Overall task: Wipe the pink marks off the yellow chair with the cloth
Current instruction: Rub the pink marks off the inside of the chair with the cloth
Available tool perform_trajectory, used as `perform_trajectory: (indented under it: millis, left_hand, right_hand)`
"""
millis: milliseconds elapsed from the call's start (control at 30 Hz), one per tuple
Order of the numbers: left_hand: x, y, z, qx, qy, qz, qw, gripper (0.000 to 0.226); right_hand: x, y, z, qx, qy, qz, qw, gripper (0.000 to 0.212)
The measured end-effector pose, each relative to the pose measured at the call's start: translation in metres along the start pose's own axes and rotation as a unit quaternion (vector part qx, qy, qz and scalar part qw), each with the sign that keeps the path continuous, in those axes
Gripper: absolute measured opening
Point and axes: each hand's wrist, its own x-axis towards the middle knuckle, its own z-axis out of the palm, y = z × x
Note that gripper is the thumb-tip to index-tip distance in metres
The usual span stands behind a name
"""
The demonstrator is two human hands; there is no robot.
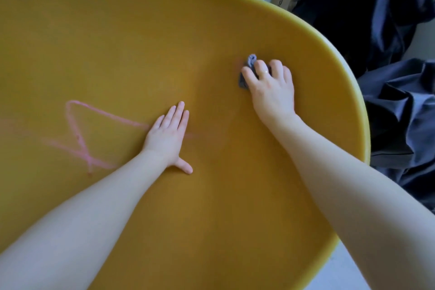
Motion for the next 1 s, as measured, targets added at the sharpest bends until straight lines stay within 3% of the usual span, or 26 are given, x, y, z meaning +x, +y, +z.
perform_trajectory:
  millis: [133,267,367,433,533,567,667,767,833,1000]
  left_hand:
    - [-0.001,0.000,-0.002,-0.001,-0.001,0.001,1.000,0.145]
    - [-0.003,0.000,-0.003,-0.013,0.002,0.002,1.000,0.144]
    - [-0.005,-0.002,-0.001,-0.024,0.006,0.003,1.000,0.143]
    - [-0.005,-0.002,0.001,-0.030,0.008,0.004,1.000,0.143]
    - [-0.003,-0.002,0.002,-0.026,0.013,0.007,1.000,0.143]
    - [-0.002,-0.002,0.003,-0.025,0.014,0.006,1.000,0.143]
    - [0.003,-0.005,0.008,-0.016,0.020,0.009,1.000,0.143]
    - [0.003,-0.007,0.011,-0.015,0.017,0.009,1.000,0.142]
    - [0.004,-0.006,0.010,-0.021,0.013,0.008,1.000,0.142]
    - [0.001,-0.004,0.003,-0.028,0.000,0.011,1.000,0.141]
  right_hand:
    - [0.017,-0.016,0.003,0.043,0.004,0.046,0.998,0.038]
    - [-0.024,-0.007,-0.002,0.040,-0.012,-0.010,0.999,0.026]
    - [-0.063,-0.010,-0.009,0.070,-0.051,-0.024,0.996,0.033]
    - [-0.064,-0.011,-0.009,0.045,-0.027,-0.049,0.997,0.010]
    - [-0.024,-0.011,0.003,0.046,0.032,-0.041,0.998,0.054]
    - [-0.006,-0.012,0.007,0.053,0.048,-0.047,0.996,0.055]
    - [0.041,-0.018,0.025,0.038,0.063,-0.050,0.996,0.021]
    - [0.045,-0.024,0.032,0.074,0.084,-0.014,0.994,0.031]
    - [0.023,-0.022,0.032,0.093,0.091,-0.004,0.992,0.026]
    - [-0.036,-0.017,0.016,0.090,0.014,-0.034,0.995,0.028]
